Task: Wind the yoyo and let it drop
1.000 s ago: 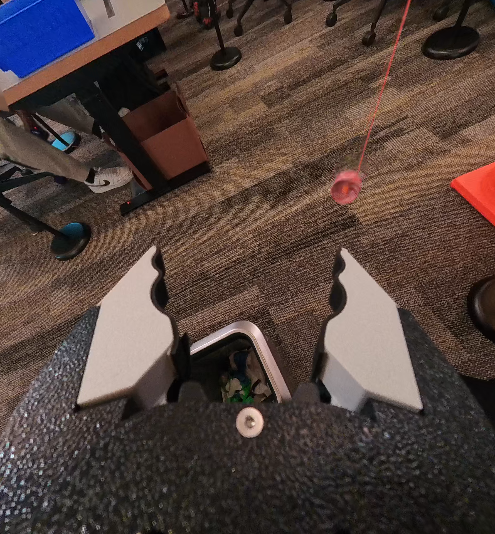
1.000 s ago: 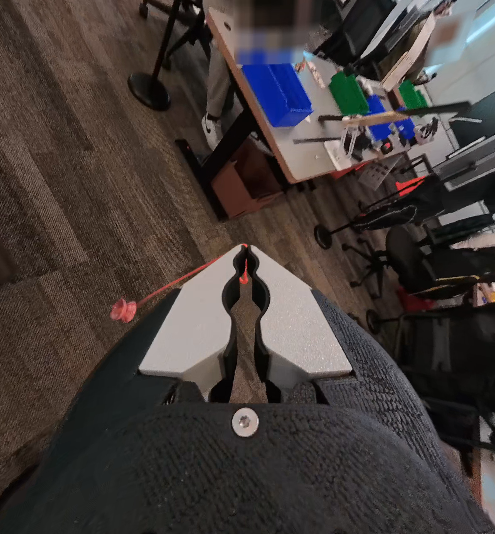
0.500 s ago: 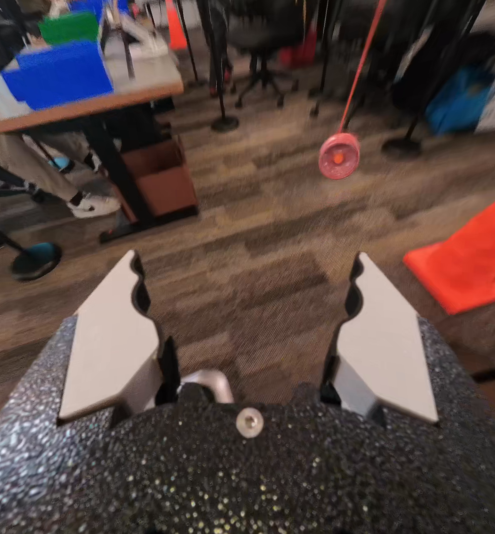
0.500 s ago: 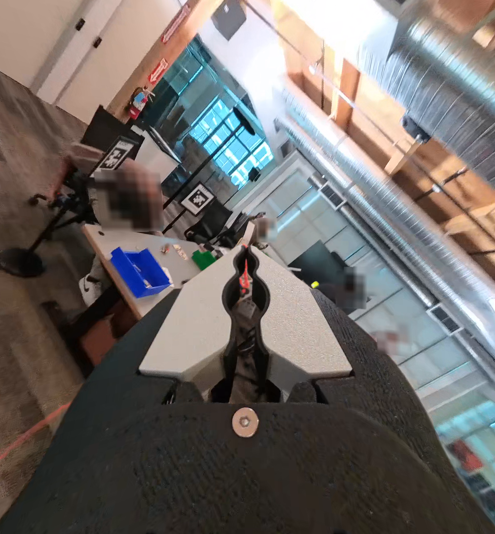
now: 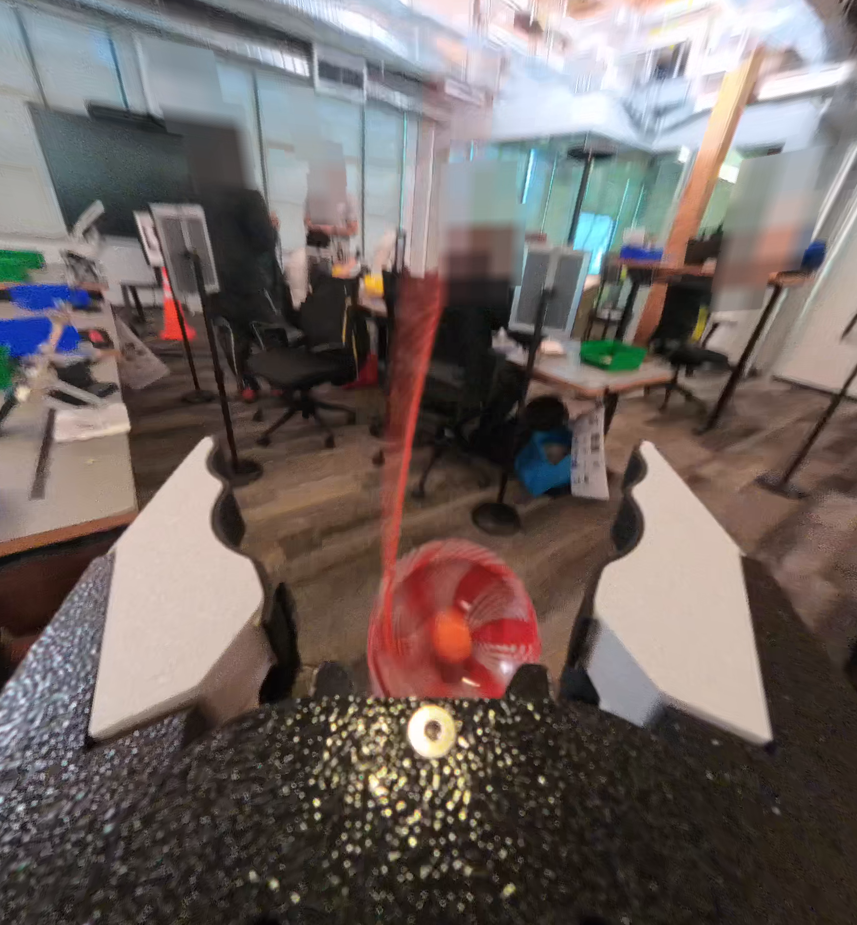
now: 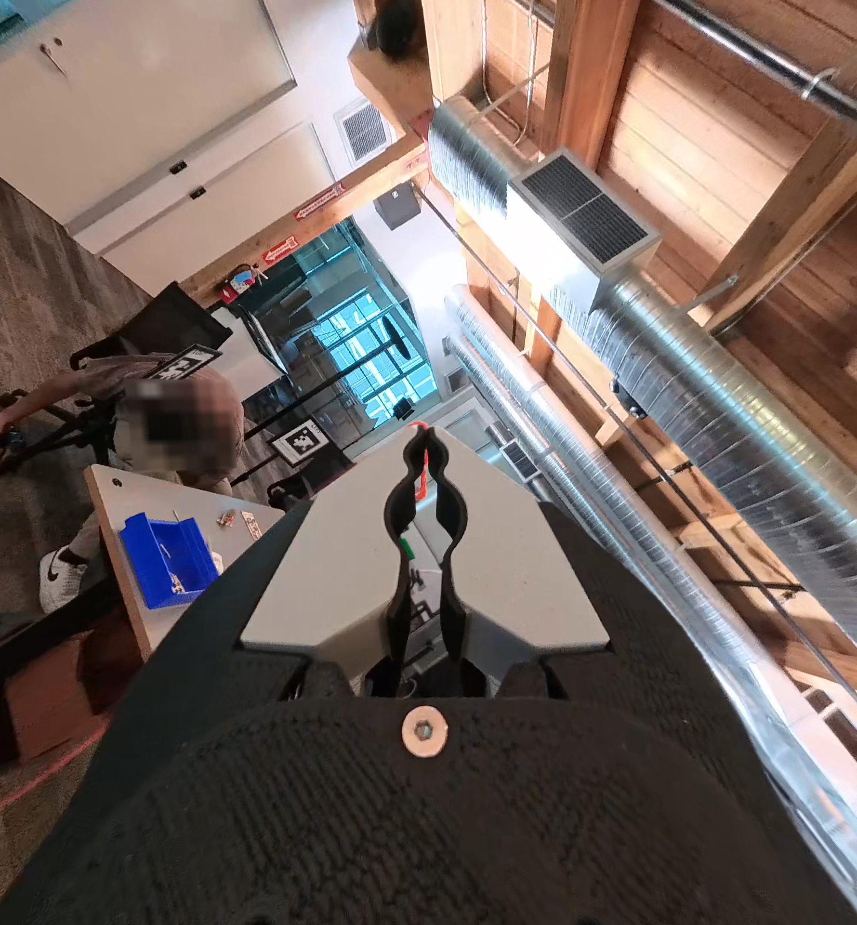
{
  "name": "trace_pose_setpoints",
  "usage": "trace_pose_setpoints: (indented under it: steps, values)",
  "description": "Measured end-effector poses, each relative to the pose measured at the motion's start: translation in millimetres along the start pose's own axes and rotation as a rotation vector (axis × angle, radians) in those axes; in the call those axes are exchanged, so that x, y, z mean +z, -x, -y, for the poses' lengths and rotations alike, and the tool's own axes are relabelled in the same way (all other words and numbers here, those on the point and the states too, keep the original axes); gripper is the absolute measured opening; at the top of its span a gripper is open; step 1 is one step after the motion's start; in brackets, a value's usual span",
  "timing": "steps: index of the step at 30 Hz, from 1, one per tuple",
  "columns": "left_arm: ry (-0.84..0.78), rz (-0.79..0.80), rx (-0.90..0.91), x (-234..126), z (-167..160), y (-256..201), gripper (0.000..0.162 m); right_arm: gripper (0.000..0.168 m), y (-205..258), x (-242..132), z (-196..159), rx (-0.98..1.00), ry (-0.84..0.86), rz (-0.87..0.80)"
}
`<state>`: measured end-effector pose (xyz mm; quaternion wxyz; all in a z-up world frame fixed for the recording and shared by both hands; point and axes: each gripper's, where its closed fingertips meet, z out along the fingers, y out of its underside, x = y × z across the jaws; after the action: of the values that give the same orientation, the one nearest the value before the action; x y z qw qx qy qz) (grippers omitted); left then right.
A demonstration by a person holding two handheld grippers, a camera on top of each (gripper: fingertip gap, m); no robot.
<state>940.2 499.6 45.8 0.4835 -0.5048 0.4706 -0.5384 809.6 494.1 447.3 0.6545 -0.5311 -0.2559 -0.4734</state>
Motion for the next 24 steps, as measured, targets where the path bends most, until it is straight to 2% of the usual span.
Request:
trace_pose_setpoints:
  steps: [1,3,4,7,9,11,13,16,19,24]
  values:
    - [0.07,-0.046,-0.007,11,-16,-6,0.14,0.0,0,-2,4,-0.007,-0.003,0.004]
    - [0.157,-0.163,-0.042,19,-48,-18,0.027,0.0,1,-5,7,-0.026,0.01,0.025]
    - [0.178,-0.187,-0.063,22,-65,-20,0.0,0.0,-2,-7,9,-0.044,0.005,0.006]
    - [0.203,-0.167,-0.104,25,-104,-13,0.0,0.0,-12,-13,7,-0.052,0.022,-0.009]
    - [0.175,-0.19,-0.133,24,-109,-14,0.0,0.0,-19,-17,2,-0.05,0.034,-0.022]
    - [0.172,-0.202,-0.08,21,-113,-10,0.0,0.0,-33,-25,-4,-0.059,0.04,-0.063]
    - [0.192,-0.185,-0.047,17,-125,1,0.0,0.0,-55,-36,-5,-0.049,0.037,-0.115]
    - [0.186,-0.151,-0.098,11,-138,21,0.0,0.0,-94,-51,4,0.022,0.005,-0.164]
    - [0.163,-0.173,-0.11,7,-139,24,0.0,0.0,-122,-48,11,0.053,0.023,-0.149]
    - [0.103,-0.188,-0.077,0,-128,25,0.0,0.0,-152,-19,31,0.082,0.056,-0.116]
